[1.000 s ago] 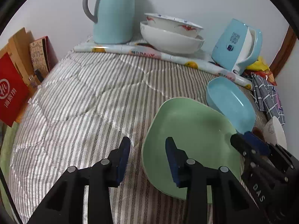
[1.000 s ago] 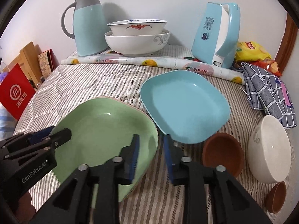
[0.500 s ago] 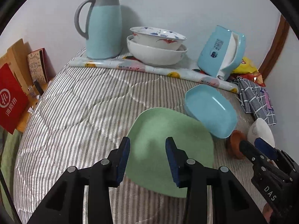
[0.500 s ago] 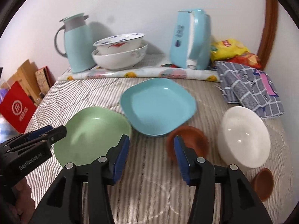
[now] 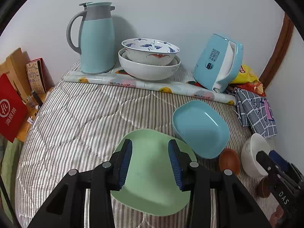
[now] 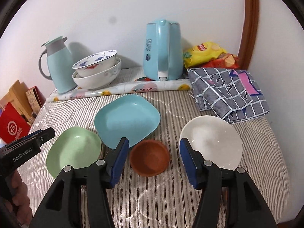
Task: Organize plates and bowls
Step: 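Lower the green plate onto the pink plate and open the right gripper, then move the right gripper to the teal plate rim and close on it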
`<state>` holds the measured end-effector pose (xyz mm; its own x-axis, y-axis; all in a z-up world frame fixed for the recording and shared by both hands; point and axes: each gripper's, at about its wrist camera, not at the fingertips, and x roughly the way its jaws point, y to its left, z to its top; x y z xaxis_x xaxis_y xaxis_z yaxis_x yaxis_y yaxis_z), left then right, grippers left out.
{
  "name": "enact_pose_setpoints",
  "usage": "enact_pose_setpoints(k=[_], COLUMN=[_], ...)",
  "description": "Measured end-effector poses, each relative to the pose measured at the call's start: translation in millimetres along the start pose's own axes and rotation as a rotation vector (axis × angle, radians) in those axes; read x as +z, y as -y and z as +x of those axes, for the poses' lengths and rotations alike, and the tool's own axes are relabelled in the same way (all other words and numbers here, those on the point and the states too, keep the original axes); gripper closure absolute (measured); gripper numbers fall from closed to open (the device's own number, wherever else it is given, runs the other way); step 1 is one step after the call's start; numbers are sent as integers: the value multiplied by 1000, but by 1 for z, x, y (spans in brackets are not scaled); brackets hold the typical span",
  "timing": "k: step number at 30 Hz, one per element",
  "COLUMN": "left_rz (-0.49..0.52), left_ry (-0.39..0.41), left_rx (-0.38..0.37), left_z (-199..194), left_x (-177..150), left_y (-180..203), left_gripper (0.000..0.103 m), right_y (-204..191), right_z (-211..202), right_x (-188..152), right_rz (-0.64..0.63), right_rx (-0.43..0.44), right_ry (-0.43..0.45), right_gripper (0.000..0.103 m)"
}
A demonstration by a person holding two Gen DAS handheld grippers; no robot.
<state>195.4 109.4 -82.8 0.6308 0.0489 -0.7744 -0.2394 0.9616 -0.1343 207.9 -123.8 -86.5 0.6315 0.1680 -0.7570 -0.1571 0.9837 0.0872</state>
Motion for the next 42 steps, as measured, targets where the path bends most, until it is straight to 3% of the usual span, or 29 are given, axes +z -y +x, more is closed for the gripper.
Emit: enact_pose_setpoints(k=[12, 25, 35, 42], left_rz=[17, 31, 18, 16], left_ry=[-18, -41, -77, -99], left_rx=[14, 14, -43, -63], left_z=[19, 51, 80, 100], left_x=[20, 35, 44, 48], left_y=[16, 22, 26, 32], left_gripper=[66, 66, 66, 66], right_y=[12, 9, 6, 5], right_z=[23, 53, 78, 101], right_x=[19, 38, 45, 50], right_rz=[19, 1, -14, -29], right_rx=[35, 16, 25, 3], right_ry=[-58, -43, -56, -79], right_gripper=[47, 47, 47, 58])
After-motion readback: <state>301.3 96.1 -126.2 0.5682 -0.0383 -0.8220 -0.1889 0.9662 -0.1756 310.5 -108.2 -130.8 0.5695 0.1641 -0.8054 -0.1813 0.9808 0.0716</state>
